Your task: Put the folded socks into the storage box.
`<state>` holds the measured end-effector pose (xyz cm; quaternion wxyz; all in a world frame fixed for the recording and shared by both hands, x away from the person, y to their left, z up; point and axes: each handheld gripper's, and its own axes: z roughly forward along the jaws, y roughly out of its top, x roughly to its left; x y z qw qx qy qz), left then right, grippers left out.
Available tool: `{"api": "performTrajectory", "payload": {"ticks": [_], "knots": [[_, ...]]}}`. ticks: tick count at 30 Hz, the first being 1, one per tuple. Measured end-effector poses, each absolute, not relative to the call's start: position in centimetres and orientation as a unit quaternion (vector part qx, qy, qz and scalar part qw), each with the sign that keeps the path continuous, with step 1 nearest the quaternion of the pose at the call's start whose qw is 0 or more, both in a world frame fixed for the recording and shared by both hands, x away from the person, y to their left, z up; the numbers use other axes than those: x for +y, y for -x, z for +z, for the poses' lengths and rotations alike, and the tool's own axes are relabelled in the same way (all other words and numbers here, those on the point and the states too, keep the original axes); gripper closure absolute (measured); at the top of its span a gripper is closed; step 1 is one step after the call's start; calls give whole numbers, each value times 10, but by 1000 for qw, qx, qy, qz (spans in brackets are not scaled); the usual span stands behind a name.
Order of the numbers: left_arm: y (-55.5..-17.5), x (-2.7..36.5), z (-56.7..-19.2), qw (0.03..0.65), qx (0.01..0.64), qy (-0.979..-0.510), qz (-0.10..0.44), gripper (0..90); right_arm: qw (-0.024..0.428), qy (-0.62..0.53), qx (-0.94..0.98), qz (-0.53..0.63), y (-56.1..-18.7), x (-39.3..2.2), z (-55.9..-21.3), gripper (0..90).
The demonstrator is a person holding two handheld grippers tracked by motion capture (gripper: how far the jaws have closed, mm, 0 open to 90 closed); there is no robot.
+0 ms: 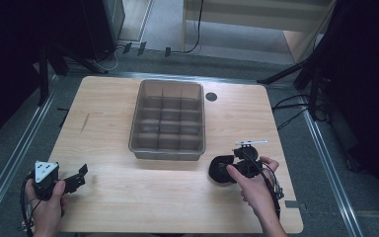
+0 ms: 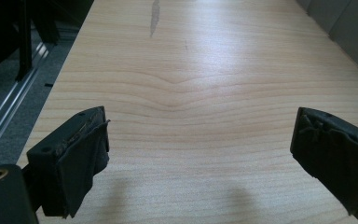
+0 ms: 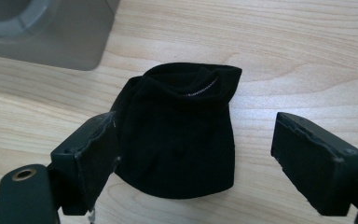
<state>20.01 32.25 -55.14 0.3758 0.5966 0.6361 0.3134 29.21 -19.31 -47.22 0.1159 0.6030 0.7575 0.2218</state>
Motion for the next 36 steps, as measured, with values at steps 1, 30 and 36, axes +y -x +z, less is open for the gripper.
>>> {"api": "performTrajectory", "payload": {"ticks": [1, 30, 36], "knots": [[-200, 322, -551, 376, 636, -596, 313, 47, 100, -603, 763, 208, -296, -190, -473, 145], [-203, 322, -552, 373, 635, -604, 305, 48, 64, -616, 777, 109, -320, -163, -511, 198], [-203, 321, -552, 371, 636, -604, 305, 48, 62, -622, 771, 119, -318, -164, -510, 264]]}}
